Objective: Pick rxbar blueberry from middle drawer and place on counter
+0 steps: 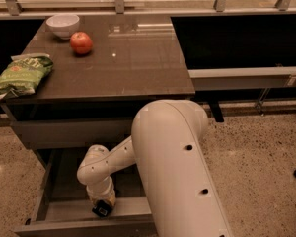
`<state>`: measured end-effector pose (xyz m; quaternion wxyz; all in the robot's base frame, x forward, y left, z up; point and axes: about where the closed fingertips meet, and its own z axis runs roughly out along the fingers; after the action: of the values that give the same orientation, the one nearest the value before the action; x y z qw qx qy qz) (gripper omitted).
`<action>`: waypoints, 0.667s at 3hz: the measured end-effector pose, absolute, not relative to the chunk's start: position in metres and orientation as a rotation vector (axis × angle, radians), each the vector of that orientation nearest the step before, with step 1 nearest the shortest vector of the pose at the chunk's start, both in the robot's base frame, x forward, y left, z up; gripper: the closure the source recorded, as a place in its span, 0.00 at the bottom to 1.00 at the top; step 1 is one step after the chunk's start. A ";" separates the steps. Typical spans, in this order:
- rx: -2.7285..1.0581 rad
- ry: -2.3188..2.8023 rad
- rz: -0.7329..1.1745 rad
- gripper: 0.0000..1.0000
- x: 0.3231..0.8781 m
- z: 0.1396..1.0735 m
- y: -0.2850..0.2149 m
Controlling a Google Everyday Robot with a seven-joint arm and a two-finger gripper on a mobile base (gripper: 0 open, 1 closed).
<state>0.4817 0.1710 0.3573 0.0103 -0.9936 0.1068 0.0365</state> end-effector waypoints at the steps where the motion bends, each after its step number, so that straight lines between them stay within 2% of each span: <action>1: -2.916 0.389 0.134 1.00 0.486 0.403 0.165; 2: -2.725 0.386 0.160 1.00 0.484 0.463 0.159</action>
Offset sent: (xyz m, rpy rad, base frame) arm 0.0141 -0.0564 0.1891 0.6008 -0.0177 -0.1007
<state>0.4837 0.1595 0.4634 0.1911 -0.9702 0.1373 0.0570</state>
